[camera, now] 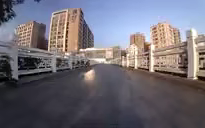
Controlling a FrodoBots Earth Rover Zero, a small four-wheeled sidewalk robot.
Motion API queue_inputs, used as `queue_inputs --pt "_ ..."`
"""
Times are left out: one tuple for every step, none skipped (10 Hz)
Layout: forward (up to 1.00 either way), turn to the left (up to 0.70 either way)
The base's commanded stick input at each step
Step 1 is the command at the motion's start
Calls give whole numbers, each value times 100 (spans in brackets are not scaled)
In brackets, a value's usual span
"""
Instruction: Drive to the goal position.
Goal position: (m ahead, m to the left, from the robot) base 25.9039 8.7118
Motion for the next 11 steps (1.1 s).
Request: queue_inputs --pt "45 0" --pt "45 0" --pt "45 0" --pt "45 0" --pt "45 0" --pt "45 0" --pt "45 0" --pt "45 0" --pt "45 0" --pt "45 0" --pt "45 0"
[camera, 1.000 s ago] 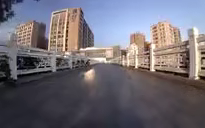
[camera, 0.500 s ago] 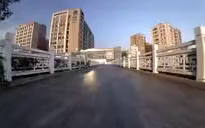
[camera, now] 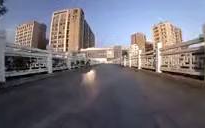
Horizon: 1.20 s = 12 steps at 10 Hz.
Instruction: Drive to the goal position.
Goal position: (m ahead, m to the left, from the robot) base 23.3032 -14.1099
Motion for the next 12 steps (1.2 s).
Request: queue_inputs --pt "45 0" --pt "45 0" --pt "45 0" --pt "45 0" --pt "45 0" --pt "45 0" --pt "45 0" --pt "45 0" --pt "45 0" --pt "45 0" --pt "45 -1" --pt "45 0"
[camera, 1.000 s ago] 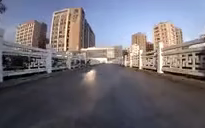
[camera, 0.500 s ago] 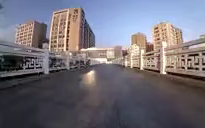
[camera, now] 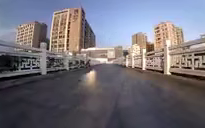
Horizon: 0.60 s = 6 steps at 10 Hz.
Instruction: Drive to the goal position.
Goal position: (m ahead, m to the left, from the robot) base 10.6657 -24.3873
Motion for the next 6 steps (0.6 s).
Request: queue_inputs --pt "45 0" --pt "45 0" --pt "45 0" --pt "45 0" --pt "45 0" --pt "45 0"
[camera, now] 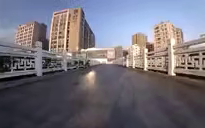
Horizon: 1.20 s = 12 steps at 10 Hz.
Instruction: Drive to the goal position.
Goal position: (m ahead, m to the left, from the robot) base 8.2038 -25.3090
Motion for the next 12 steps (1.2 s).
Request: queue_inputs --pt "45 0" --pt "45 0" --pt "45 0" --pt "45 0" --pt "45 0" --pt "45 0" --pt "45 0" --pt "45 0" --pt "45 0" --pt "45 0" --pt "45 0" --pt "45 0"
